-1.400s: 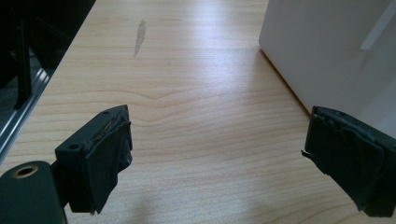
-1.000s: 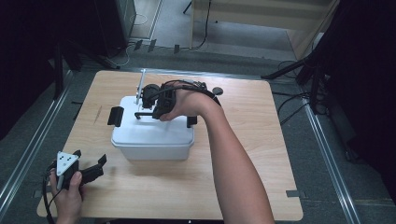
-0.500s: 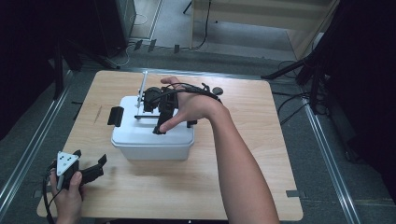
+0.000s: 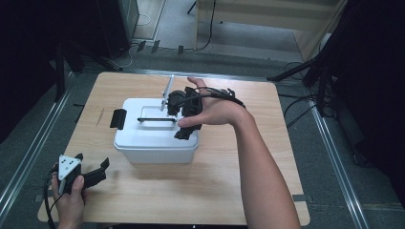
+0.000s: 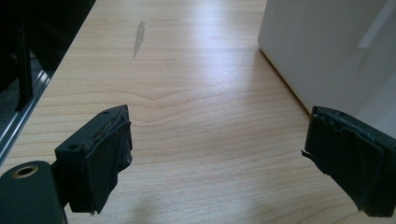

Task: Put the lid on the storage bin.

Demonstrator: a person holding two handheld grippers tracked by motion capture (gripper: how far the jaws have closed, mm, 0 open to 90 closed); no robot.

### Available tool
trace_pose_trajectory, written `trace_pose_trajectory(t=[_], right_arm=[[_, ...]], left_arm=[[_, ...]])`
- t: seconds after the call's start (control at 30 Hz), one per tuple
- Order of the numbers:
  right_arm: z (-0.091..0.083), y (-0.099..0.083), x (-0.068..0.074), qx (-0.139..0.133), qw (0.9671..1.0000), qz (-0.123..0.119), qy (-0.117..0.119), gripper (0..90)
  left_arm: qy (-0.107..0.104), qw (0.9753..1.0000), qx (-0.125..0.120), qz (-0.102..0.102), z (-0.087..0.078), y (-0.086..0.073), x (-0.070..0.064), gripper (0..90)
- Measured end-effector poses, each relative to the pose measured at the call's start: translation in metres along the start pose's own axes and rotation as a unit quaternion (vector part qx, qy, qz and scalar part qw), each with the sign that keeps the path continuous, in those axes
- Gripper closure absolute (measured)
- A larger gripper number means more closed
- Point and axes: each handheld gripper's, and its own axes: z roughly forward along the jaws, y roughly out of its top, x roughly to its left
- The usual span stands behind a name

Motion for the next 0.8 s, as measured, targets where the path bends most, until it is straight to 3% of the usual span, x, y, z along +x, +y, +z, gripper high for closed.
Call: trace_pose_trajectory(t=[0.8], right_arm=[[-0.024,-0.066,0.002,0.006,0.9989,0.042,-0.019,0.0]], left_arm=[[0.002,1.0000,0.000,0.001,0.000,0.000,-0.001,8.0]])
